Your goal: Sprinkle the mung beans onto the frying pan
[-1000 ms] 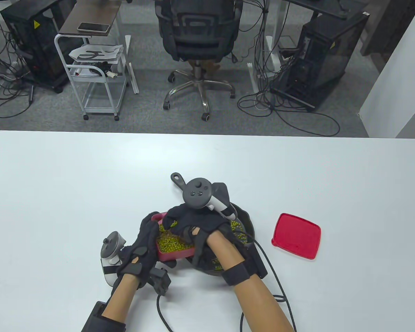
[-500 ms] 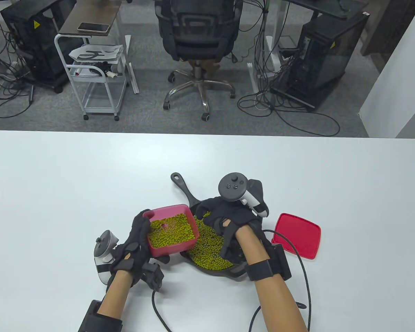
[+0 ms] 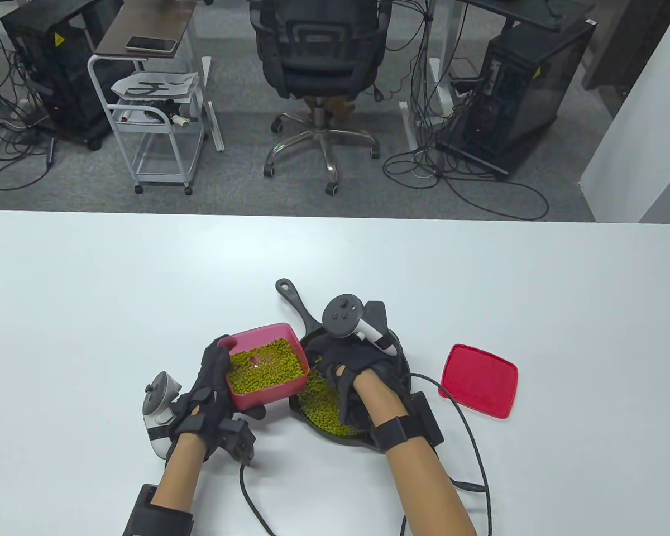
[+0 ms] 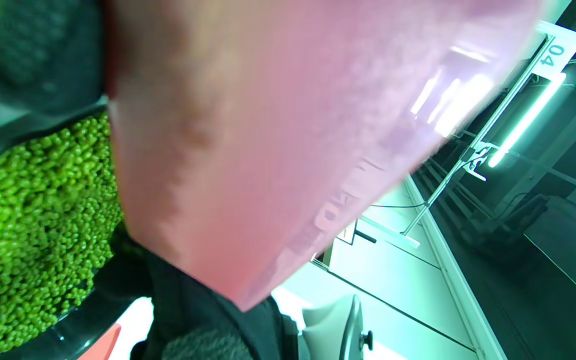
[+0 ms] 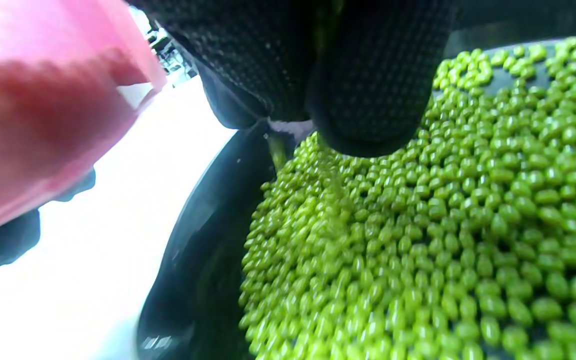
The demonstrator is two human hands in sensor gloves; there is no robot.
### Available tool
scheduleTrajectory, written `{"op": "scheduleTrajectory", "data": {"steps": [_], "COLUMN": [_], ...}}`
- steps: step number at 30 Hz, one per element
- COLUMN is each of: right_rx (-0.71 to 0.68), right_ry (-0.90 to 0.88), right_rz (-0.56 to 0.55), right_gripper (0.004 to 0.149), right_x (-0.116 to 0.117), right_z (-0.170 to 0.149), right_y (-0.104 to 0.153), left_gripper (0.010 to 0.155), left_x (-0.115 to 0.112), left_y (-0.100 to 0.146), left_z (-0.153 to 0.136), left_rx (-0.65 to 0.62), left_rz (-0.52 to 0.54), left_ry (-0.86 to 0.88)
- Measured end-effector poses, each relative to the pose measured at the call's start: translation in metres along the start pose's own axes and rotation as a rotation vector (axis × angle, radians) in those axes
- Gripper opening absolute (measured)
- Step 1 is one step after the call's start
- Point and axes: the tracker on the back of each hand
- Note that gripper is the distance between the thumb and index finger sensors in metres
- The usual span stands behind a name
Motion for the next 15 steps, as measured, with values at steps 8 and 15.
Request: {"op": "scheduleTrajectory", "data": {"steps": [8, 15], "right_rx": [0.106, 0.181], "right_ry": [0.103, 0.208], "right_rz": [-0.154, -0.135], "right_gripper": [0.037, 0.037], "right_x": [-0.027, -0.037], "right_z": [-0.027, -0.043], "right_y": [-0.009, 0.005], "left_gripper": [0.074, 0.074], "left_x": [0.001, 0.001], "left_y": [0.000, -0.001], "left_z": [0.002, 0.002], "left_rx": [-0.005, -0.003], "left_rz": [0.000, -0.005], "left_ry": [0.006, 0.005]}}
Point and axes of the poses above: the tracker on the back of each hand, its own z axis roughly to the thumb side, its own y axis roughly from the fingertips to the wrist, x = y × z, and after that the axes turned 14 degrees about -x, right-handed
